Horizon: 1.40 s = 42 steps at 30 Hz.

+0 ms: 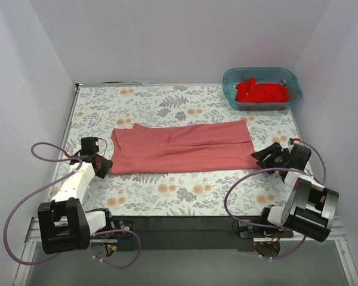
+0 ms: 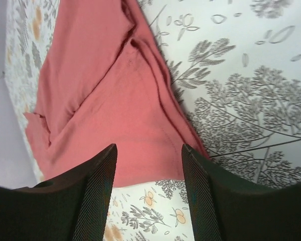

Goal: Fold and stack the t-shirts
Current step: Fold the tshirt

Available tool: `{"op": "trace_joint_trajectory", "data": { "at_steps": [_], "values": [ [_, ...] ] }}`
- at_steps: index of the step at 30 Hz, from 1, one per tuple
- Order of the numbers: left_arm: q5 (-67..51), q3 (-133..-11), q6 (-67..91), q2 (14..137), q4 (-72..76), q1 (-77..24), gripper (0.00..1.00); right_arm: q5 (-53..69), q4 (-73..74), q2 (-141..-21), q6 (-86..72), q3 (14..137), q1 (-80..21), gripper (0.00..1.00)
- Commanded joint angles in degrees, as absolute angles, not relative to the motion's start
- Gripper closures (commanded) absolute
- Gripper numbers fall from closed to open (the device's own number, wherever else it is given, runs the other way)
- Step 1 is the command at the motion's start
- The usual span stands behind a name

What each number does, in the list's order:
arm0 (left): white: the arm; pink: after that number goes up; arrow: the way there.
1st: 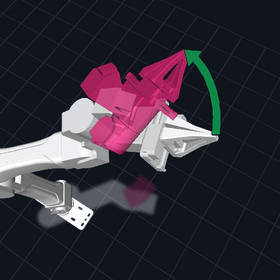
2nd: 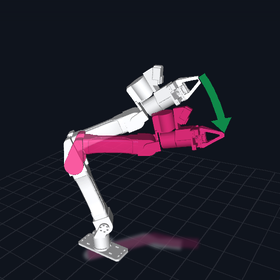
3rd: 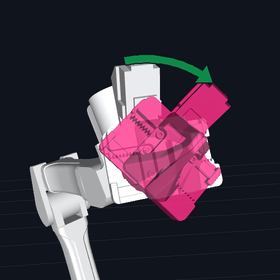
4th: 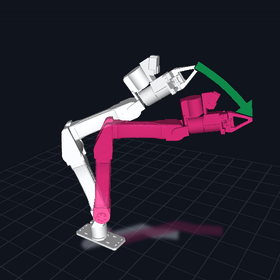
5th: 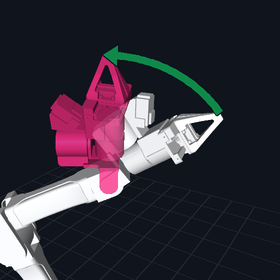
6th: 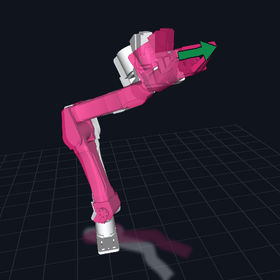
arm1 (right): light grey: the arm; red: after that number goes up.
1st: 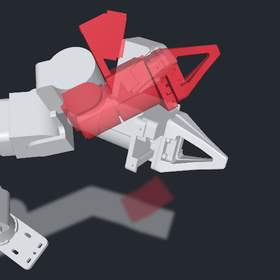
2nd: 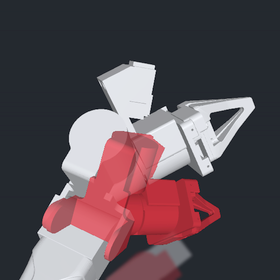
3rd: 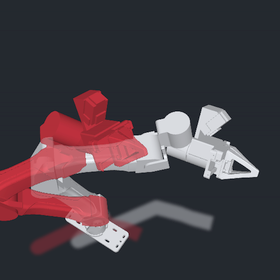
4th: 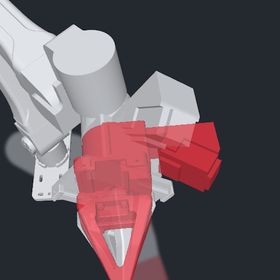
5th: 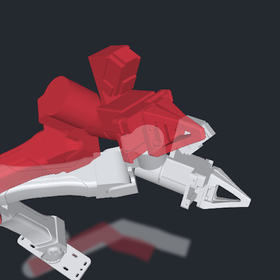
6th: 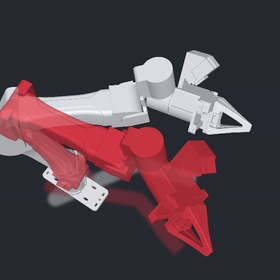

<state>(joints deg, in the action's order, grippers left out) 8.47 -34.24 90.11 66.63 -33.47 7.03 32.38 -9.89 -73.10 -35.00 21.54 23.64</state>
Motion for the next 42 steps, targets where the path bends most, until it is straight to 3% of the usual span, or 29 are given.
{"op": "trace_joint_trajectory", "data": {
  "at_steps": [1,2,5,11,17,26,42],
  "values": [
    [9.5,-37.0,88.8,63.6,-35.1,7.6,0.69,27.8,-7.7,-69.4,-30.7,25.2,18.4,0.39],
    [9.6,-37.9,88.1,63.4,-35.1,7.6,0.61,26.9,-7.9,-69.3,-28.5,26.4,14.3,0.39],
    [10.6,-42.0,85.8,63.5,-35.4,7.6,0.57,27.2,-8.7,-71.2,-26.2,31.5,5.1,0.39],
    [1.6,-47.3,77.2,68.3,-25.2,6.6,0.58,31.5,-10.5,-83.7,-25.6,47.2,-11.0,0.44],
    [-5.1,-57.6,75.1,85.1,-21.5,4.8,0.58,34.4,-11.6,-100.1,-28.6,62.1,-20.5,0.50],
    [-10.0,-77.6,69.5,108.2,-20.0,0.9,0.60,37.0,-12.0,-119.4,-32.3,79.9,-26.2,0.52],
    [-18.8,-80.8,61.9,115.1,-13.3,0.8,0.59,41.7,-13.2,-132.3,-34.7,89.6,-29.8,0.55]
  ]
}}
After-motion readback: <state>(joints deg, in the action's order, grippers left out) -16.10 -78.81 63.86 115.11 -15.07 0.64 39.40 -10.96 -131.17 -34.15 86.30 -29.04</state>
